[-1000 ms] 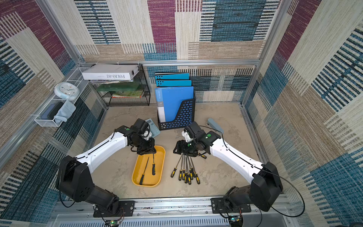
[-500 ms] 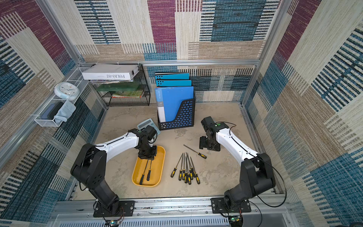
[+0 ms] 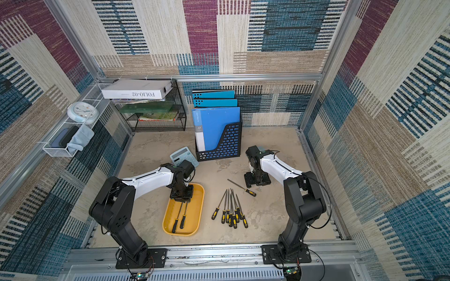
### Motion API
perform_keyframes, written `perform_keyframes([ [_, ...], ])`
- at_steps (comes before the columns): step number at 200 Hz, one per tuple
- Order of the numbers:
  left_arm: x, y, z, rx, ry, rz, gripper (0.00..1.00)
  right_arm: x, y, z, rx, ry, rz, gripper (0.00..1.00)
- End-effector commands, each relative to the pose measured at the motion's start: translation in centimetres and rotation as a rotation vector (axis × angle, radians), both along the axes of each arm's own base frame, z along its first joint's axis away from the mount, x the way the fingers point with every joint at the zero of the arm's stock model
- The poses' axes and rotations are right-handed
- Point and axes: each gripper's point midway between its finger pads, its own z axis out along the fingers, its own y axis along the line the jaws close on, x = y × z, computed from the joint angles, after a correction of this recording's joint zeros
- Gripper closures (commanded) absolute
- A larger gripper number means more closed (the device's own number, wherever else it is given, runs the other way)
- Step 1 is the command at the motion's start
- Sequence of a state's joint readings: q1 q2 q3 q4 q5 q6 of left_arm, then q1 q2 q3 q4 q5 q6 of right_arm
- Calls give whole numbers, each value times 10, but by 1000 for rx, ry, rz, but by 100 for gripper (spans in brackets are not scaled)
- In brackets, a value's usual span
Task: Put the file tool into the storage box
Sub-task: Place the file tool in the storage box, then pick up the file tool from the center of the board.
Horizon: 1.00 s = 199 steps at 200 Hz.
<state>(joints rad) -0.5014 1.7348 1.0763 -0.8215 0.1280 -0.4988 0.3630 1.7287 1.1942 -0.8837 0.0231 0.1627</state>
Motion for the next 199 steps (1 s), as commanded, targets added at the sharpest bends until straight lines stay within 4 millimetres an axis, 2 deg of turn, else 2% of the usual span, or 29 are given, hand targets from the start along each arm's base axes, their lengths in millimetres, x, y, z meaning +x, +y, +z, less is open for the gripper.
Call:
perform_keyframes([
  [1,-5,0,5,-9,9,7,66,-9,10,-6,55,33,86,24],
  [32,-5,-3,18,-32,-3,14,65,-14,16,-15,82,52,119,24],
  [70,-1,-10,46,-79,-36,21,64,-13,17,-29,47,62,152,25],
  [98,2,-11,62,-95,-62,26,64,-18,17,-37,39,79,160,30],
  [116,3,-13,67,-105,-69,28,64,-24,19,-40,45,87,164,39],
  [154,9,-15,81,-113,-97,26,65,-34,32,-47,56,97,184,64],
  [179,14,-18,97,-131,-128,16,65,-38,35,-48,47,93,188,73],
  [199,17,-22,112,-163,-151,16,64,-38,32,-38,39,64,173,80],
])
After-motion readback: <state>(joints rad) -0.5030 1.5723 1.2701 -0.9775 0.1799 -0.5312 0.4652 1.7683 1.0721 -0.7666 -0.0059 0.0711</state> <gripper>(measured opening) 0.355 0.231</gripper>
